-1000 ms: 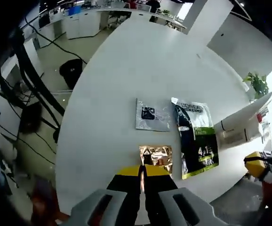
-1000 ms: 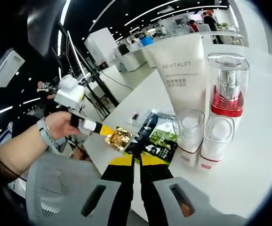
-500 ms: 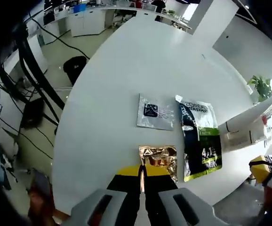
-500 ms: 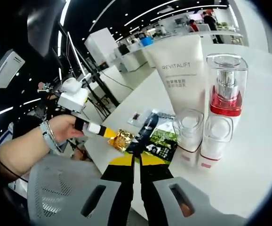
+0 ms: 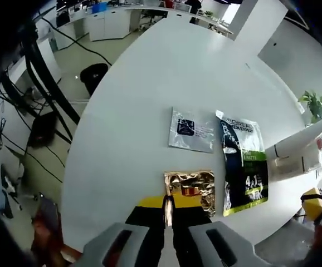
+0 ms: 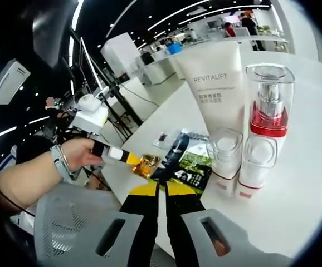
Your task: Arrange the skincare products in the storage area until every visible bottle or jar stands upright without overlapping.
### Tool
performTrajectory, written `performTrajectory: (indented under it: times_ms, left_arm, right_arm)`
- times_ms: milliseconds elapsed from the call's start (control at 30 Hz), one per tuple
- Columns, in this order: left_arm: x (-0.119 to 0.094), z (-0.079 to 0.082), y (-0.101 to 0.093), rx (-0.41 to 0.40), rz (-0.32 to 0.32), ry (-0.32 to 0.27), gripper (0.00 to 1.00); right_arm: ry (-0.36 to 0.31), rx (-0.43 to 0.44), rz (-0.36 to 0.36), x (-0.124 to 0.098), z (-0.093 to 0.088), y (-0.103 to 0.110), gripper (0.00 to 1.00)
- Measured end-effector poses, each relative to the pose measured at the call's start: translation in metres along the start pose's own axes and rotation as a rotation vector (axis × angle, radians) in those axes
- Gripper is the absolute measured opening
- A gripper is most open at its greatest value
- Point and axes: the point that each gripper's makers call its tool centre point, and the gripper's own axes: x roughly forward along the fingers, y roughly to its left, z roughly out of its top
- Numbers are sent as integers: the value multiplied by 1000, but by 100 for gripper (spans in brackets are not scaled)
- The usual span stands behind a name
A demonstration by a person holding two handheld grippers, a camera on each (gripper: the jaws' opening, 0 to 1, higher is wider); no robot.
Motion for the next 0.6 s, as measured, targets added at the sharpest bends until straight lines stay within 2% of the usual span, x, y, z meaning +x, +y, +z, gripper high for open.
performTrajectory:
  times_ms: [167,400,600]
  left_arm:
    - [1,0,-1,-2,-5,-4,4]
    - [-1,5,1,38,16,-30,13]
    - [-8,11,1,65,36,-73,18]
  right_arm:
    - [-1,7,7,0,0,1,3]
    - [1,9,9,0,0,1,3]
    - [2,7,8,-1,0,1,3]
